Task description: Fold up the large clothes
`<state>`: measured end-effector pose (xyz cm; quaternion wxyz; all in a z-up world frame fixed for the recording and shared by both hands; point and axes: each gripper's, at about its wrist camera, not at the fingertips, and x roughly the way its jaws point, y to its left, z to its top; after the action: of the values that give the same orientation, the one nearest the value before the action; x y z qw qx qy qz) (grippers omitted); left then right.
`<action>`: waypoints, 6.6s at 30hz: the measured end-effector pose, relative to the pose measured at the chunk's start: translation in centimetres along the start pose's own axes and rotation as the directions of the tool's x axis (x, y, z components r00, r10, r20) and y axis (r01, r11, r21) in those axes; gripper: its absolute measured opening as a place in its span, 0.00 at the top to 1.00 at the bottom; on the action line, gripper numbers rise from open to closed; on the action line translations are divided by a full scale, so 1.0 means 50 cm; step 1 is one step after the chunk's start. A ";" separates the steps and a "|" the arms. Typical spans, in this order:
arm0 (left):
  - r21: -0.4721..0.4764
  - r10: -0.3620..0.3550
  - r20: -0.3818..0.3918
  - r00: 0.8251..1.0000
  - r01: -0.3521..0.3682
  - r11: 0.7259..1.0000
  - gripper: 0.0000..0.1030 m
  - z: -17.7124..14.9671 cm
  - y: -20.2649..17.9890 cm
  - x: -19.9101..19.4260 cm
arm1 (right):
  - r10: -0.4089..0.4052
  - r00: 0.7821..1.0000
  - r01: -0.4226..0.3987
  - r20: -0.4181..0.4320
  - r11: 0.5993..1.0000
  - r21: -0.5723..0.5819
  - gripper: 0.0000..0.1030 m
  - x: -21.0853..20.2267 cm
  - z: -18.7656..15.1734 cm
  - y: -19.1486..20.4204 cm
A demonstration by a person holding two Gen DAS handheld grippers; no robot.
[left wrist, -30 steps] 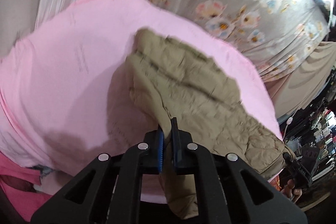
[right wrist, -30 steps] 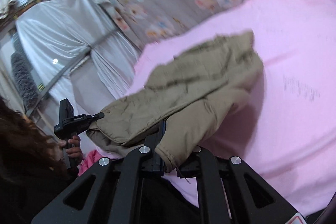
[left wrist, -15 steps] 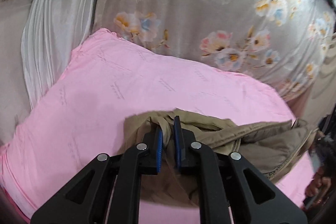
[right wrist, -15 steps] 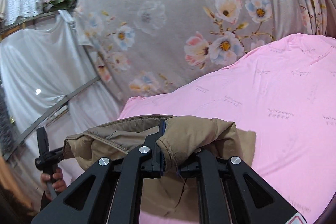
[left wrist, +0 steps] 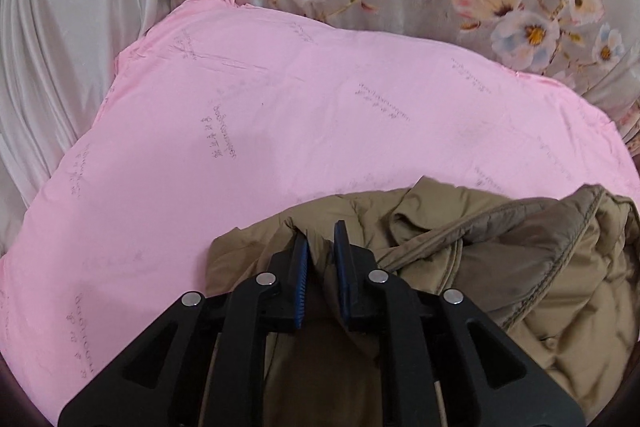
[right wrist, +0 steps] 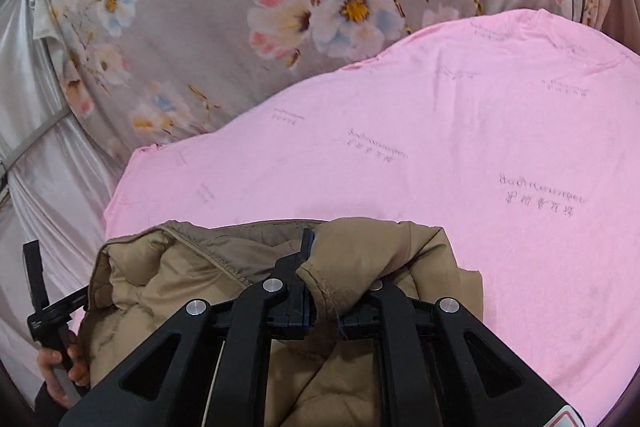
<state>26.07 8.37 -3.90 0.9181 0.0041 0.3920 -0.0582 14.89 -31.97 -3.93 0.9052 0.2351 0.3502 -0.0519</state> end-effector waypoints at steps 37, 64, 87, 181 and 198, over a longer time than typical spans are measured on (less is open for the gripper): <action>0.264 -0.089 -0.006 0.996 0.087 0.961 0.36 0.051 -0.218 -0.046 | -0.023 0.993 -0.033 -0.117 0.888 -0.458 0.76 0.044 -0.058 0.328; 0.015 0.008 -0.086 0.996 -0.006 1.000 0.18 0.035 -0.049 0.156 | -0.270 0.958 0.257 -0.100 0.958 -0.127 0.79 0.144 -0.011 0.023; 0.093 0.018 0.057 0.998 -0.023 0.995 0.21 0.076 -0.221 -0.040 | -0.177 0.984 0.169 0.001 0.938 -0.303 0.73 0.067 -0.027 0.259; -0.029 0.150 -0.024 0.988 -0.151 0.988 0.06 -0.075 -0.077 0.006 | -0.203 0.979 0.185 -0.005 0.899 -0.396 0.50 0.069 -0.193 0.321; -0.254 0.057 -0.086 0.995 -0.077 0.964 0.06 -0.159 0.115 -0.241 | -0.188 0.982 0.170 -0.009 0.908 -0.383 0.50 0.073 -0.195 0.317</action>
<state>12.72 15.76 -0.91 0.8963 -0.0993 0.4314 0.0244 15.77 -13.20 -6.43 0.9168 0.0232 0.3940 -0.0604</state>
